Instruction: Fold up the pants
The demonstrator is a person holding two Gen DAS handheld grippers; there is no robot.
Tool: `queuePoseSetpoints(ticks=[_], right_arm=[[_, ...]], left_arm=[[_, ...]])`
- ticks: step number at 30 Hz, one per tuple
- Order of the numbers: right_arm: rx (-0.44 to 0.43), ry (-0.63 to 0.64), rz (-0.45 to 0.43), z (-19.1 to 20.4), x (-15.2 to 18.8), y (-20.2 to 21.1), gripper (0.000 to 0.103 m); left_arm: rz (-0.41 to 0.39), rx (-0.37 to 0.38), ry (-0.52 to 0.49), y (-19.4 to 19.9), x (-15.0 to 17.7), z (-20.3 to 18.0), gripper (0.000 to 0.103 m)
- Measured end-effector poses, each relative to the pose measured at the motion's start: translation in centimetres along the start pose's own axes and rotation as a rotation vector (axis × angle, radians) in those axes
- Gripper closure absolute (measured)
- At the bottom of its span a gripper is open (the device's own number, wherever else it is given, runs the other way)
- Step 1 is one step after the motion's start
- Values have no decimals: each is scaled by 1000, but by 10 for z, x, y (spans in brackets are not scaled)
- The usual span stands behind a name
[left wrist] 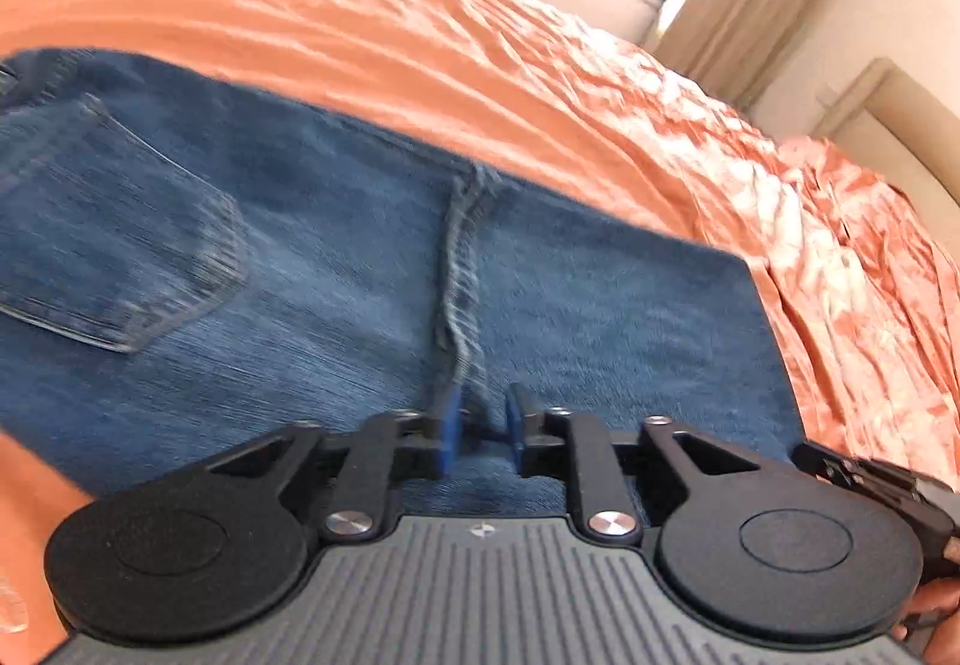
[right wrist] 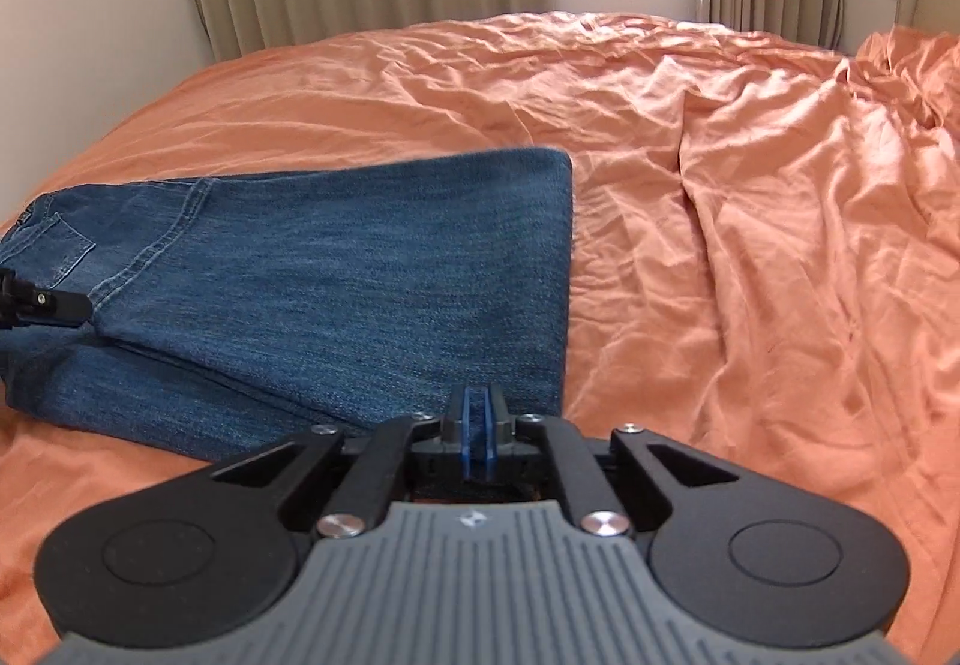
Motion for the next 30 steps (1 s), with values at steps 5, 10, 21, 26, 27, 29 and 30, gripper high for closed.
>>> queuePoseSetpoints(ticks=[5,10,21,26,27,29,30], right_arm=[[-47,38,-54,23,-11,18,89],[-82,56,-18,59,-25,16,86],[-180,179,43,156,-62,-18,85],[-194,218,77,188,-76,-43,85],[-195,222,87,193,-78,-50,85],[-196,227,103,202,-83,-65,85],[-195,227,111,205,-85,-70,85]], left_arm=[[-93,-4,141,40,-14,28,62],[-196,16,292,85,-32,82,57],[-313,-105,535,134,-48,240,41],[-355,-24,690,117,-42,291,38],[-363,-9,707,112,-41,296,38],[-369,13,738,98,-41,305,36],[-364,21,754,91,-40,311,36]])
Point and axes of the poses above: each gripper's, at about its wrist camera, not at the fingertips, and y roughly against the way its jaws point, z to its left, x to its underside, the point moved 9 cm from there along -y, roughly the way its jaws point, and after that the axes turned 7 degrees about z, right-handed, at the moved point
